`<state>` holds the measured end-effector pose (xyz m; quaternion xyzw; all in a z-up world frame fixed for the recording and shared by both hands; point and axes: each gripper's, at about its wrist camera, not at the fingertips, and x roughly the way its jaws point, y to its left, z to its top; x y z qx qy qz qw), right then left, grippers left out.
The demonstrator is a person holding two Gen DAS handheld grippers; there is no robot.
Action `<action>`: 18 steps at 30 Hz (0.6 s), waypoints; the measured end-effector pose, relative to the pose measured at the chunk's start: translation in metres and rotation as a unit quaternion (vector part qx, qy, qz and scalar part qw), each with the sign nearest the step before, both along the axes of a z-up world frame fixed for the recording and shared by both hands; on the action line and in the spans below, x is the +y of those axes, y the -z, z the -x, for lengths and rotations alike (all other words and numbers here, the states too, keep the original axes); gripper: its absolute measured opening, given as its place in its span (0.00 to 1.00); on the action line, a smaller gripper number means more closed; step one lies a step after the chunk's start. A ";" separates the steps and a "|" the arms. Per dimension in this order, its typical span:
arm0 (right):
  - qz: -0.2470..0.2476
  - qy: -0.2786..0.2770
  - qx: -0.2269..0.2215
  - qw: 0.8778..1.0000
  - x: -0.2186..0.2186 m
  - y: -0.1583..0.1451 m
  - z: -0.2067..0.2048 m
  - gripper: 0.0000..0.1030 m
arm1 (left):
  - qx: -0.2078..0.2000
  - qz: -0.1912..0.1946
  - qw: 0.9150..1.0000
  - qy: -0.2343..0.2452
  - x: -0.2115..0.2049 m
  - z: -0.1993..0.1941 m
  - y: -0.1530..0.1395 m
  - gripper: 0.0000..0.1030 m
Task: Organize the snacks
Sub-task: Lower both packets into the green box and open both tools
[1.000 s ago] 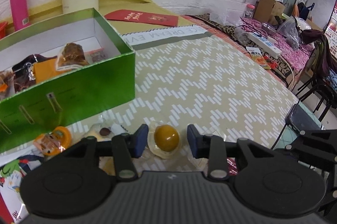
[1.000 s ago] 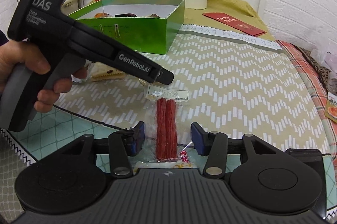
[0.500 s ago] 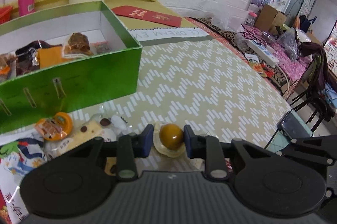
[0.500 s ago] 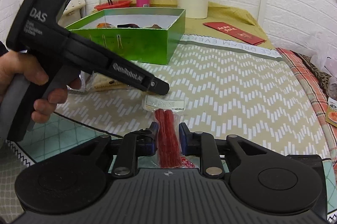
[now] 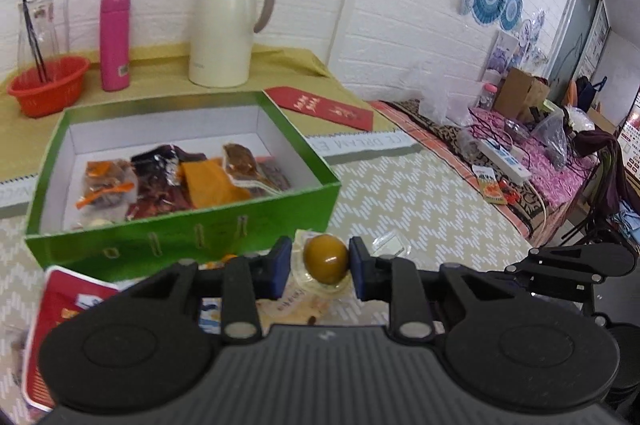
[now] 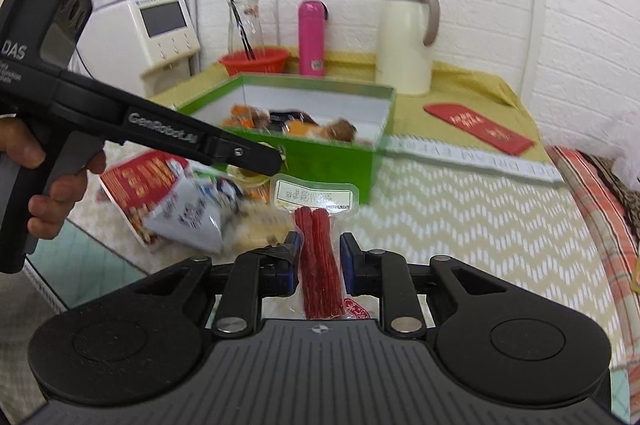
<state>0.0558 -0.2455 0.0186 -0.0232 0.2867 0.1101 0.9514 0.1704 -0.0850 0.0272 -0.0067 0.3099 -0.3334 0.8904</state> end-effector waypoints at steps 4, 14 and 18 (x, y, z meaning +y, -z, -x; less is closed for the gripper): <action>-0.022 -0.011 -0.015 1.000 0.009 -0.017 -0.029 0.37 | -0.023 0.006 0.999 -0.037 0.032 -0.013 -0.020 0.24; -0.054 -0.020 -0.015 0.998 0.039 -0.021 -0.125 0.38 | -0.016 -0.005 0.993 -0.117 0.081 -0.080 -0.018 0.24; -0.058 -0.018 -0.003 0.998 0.050 -0.009 -0.156 0.38 | -0.001 -0.005 0.991 -0.133 0.088 -0.106 -0.004 0.24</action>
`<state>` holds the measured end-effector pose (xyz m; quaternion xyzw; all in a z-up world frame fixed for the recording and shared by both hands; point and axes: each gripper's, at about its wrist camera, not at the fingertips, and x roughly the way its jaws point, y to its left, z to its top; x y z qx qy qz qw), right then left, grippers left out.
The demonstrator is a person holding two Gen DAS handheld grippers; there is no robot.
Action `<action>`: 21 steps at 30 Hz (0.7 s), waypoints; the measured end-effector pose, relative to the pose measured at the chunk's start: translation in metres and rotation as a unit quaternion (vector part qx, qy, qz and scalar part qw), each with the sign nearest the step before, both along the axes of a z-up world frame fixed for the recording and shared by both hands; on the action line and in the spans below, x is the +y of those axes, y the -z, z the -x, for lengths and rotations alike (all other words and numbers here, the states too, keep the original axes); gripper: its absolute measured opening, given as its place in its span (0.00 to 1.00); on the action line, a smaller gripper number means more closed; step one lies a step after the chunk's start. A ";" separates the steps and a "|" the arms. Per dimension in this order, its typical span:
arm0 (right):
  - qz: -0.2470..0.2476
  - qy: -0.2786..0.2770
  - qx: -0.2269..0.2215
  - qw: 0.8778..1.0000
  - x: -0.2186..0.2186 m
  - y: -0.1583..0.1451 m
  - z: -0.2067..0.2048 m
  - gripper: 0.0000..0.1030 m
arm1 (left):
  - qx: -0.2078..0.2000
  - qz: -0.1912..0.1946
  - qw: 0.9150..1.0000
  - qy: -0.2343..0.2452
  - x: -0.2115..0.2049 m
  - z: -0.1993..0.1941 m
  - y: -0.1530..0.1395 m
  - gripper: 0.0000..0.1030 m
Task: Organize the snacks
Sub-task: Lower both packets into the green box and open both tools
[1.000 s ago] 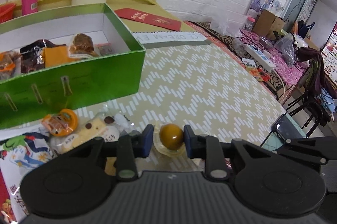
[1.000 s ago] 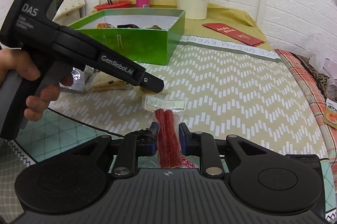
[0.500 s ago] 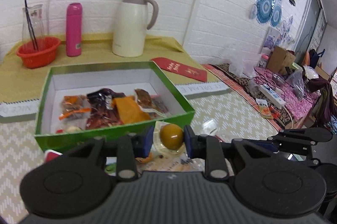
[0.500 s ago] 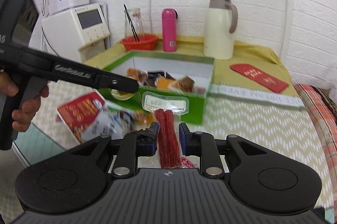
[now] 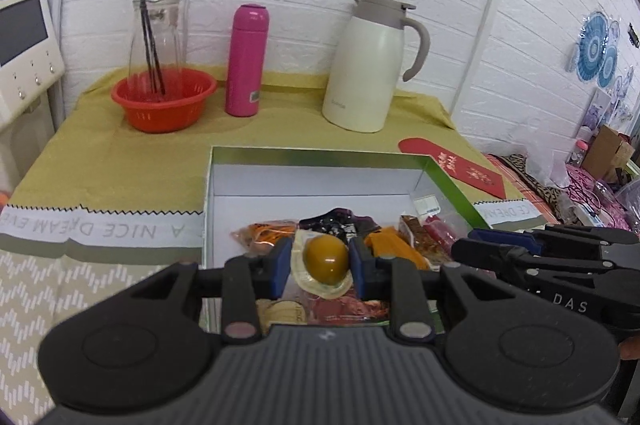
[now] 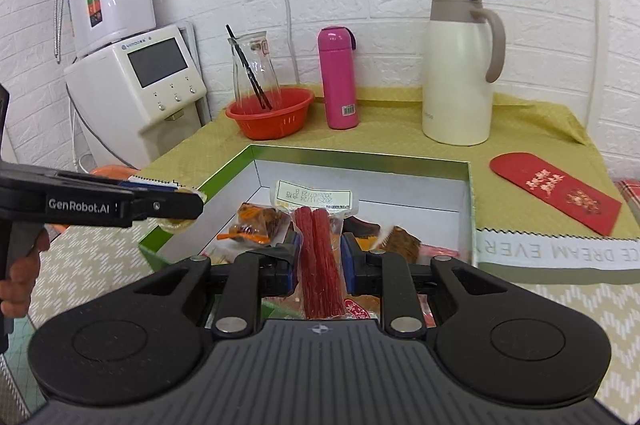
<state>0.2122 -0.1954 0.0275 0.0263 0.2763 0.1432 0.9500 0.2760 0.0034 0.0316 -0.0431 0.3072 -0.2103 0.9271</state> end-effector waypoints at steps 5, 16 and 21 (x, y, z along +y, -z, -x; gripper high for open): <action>-0.002 0.002 0.010 1.000 0.007 0.013 -0.028 0.38 | 0.017 0.003 1.000 -0.008 0.003 -0.023 0.016 0.25; 0.037 -0.033 0.020 0.999 0.022 0.037 -0.052 0.74 | -0.002 0.004 1.000 -0.028 -0.003 -0.036 0.031 0.66; 0.068 -0.059 0.002 0.996 0.027 0.042 -0.045 1.00 | -0.002 -0.009 0.998 -0.061 -0.006 -0.036 0.027 0.75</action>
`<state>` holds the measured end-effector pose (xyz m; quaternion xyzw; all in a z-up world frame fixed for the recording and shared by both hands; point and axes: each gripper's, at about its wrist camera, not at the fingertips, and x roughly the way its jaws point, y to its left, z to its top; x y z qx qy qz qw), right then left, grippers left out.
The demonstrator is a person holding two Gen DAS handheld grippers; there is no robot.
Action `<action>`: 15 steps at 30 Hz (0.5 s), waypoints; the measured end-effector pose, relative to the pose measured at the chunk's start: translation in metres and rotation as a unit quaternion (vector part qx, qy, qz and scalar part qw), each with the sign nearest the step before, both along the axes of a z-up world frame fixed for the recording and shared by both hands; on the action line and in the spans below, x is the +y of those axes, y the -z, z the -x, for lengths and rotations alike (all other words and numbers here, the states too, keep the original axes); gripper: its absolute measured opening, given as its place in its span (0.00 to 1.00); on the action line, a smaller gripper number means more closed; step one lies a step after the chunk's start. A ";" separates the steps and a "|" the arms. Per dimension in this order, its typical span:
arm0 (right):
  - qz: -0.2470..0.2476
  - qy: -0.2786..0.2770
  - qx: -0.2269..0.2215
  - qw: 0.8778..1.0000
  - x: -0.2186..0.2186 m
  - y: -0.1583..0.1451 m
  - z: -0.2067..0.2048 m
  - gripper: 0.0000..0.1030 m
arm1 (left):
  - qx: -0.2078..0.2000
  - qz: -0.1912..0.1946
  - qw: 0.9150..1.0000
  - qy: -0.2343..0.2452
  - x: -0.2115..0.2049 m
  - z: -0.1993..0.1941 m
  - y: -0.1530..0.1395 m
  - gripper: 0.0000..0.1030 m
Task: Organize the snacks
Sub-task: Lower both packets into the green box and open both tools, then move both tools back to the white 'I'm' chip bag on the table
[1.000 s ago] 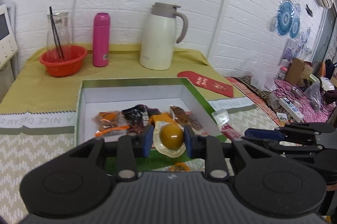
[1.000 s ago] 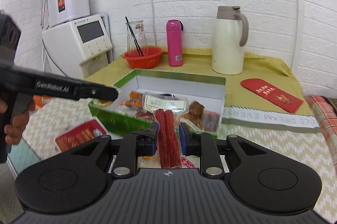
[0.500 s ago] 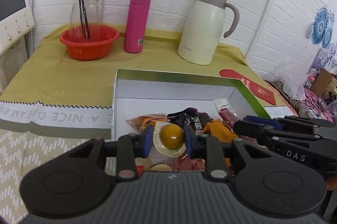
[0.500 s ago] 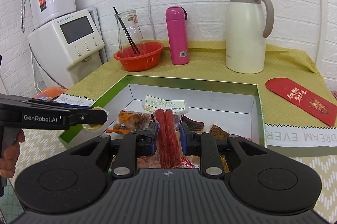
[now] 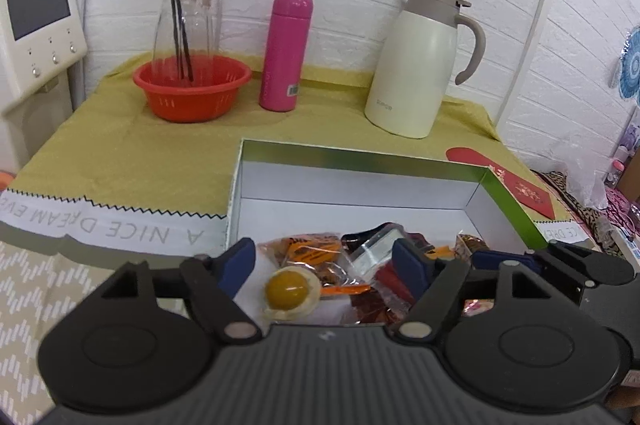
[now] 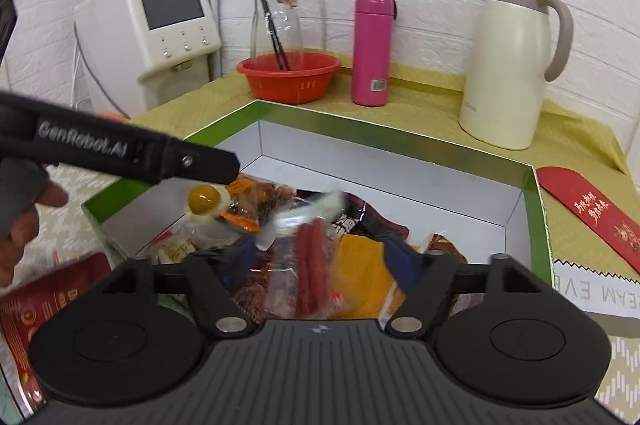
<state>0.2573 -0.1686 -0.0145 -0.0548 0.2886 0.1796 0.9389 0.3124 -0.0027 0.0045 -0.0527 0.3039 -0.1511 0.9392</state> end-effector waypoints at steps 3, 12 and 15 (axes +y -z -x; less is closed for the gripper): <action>-0.002 0.009 -0.008 1.000 -0.002 -0.002 0.004 1.00 | 0.003 -0.008 1.000 -0.004 -0.002 0.003 -0.001 0.86; -0.001 0.002 -0.021 1.000 -0.003 -0.024 0.032 1.00 | -0.029 -0.038 0.999 0.002 -0.010 0.035 -0.022 0.90; 0.000 -0.001 -0.029 1.000 -0.004 -0.034 0.048 1.00 | -0.037 -0.041 0.998 0.000 -0.008 0.050 -0.029 0.90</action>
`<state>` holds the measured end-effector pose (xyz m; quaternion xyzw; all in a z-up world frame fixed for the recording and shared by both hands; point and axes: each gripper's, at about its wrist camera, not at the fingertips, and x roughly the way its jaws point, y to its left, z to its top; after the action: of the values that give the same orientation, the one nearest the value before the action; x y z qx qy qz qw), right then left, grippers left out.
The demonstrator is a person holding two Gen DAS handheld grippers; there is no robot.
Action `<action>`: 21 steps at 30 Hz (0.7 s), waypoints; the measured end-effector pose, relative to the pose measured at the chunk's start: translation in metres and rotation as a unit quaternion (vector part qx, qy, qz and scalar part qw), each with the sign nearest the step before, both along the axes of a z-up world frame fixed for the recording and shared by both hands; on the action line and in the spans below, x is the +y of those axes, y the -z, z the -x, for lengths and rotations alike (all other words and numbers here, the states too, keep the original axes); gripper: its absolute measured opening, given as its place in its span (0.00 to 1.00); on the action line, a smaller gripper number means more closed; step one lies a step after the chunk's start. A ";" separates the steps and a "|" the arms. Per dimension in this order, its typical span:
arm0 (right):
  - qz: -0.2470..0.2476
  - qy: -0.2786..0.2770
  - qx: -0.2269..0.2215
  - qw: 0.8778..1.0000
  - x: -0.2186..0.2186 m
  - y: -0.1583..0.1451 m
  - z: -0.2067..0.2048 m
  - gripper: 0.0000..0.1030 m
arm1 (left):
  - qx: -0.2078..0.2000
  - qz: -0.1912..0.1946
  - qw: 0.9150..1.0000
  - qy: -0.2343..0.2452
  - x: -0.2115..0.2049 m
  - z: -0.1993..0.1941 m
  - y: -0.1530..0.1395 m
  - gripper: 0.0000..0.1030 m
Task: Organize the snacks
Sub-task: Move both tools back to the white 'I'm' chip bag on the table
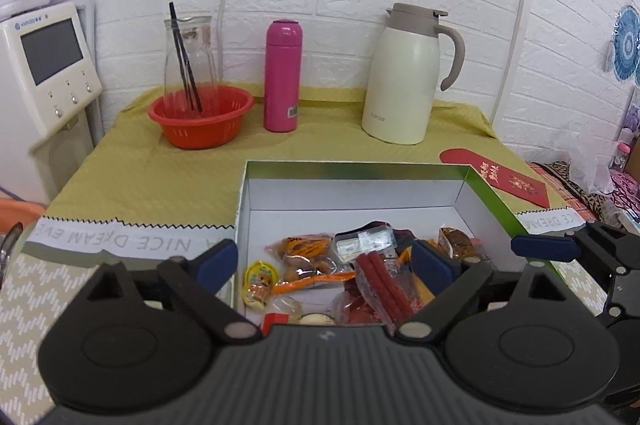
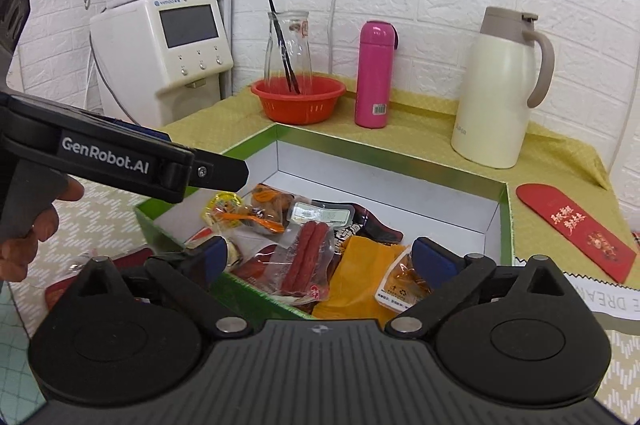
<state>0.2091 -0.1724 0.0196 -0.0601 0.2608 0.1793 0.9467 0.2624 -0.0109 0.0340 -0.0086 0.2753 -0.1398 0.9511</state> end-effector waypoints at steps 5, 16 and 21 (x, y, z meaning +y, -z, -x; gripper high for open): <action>-0.001 -0.006 -0.009 1.000 0.001 -0.014 0.030 1.00 | -0.017 -0.013 1.000 -0.007 0.005 0.030 -0.014 0.90; -0.023 -0.037 0.014 0.999 0.003 -0.009 0.107 1.00 | -0.025 -0.009 0.999 -0.034 0.031 0.107 -0.016 0.90; -0.051 -0.030 0.056 0.997 0.000 0.025 0.134 1.00 | 0.018 0.032 0.999 -0.003 0.045 0.134 0.021 0.90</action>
<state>0.0754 -0.1720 -0.0051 -0.0088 0.3021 0.2235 0.9267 0.1288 0.0337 0.0131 -0.0421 0.2880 -0.1453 0.9456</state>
